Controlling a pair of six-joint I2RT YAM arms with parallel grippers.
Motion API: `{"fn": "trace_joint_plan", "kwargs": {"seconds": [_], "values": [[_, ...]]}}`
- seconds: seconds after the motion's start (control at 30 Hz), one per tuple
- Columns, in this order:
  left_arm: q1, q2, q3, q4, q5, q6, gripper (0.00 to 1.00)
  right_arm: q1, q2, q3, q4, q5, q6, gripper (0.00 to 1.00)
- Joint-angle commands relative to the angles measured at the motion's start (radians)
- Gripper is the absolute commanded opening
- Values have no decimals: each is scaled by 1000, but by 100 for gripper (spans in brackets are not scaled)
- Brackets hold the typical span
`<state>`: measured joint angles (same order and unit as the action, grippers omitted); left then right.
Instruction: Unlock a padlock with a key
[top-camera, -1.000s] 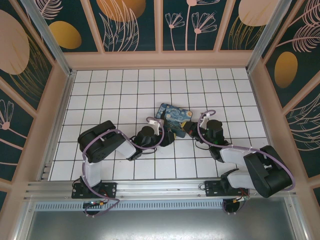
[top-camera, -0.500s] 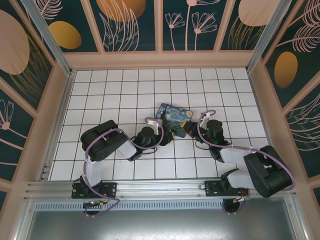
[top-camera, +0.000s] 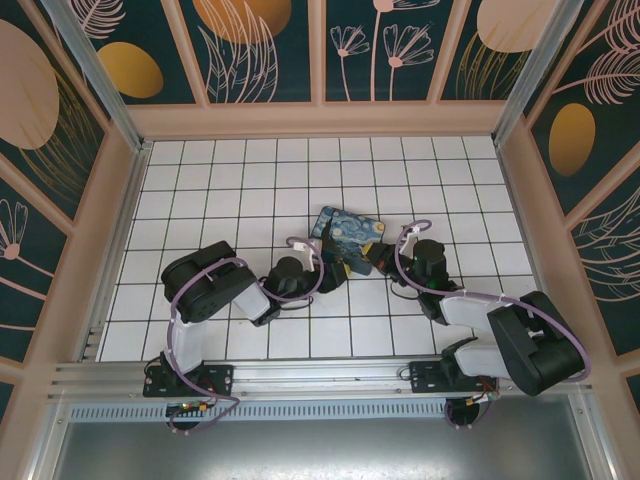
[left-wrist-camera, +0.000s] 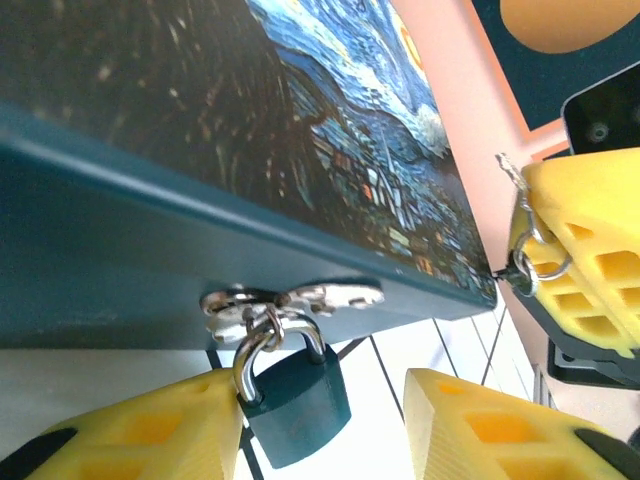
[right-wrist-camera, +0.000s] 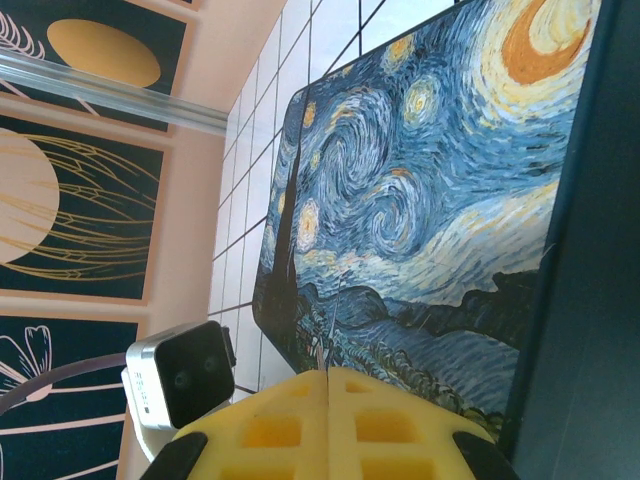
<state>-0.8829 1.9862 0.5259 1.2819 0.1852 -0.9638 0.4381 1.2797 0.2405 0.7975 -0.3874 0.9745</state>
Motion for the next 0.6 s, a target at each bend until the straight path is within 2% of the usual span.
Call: {"fn": "trace_joint_plan", "kwargs": {"seconds": [0.0, 0.2, 0.57], "values": [[-3, 1, -15, 141, 25, -31, 47, -3, -2, 17, 23, -4, -7, 0], [-13, -4, -29, 162, 20, -42, 47, -4, 9, 18, 30, -5, -8, 0], [-13, 59, 3, 91, -14, -56, 51, -2, 10, 19, 31, -4, -6, 0]]}}
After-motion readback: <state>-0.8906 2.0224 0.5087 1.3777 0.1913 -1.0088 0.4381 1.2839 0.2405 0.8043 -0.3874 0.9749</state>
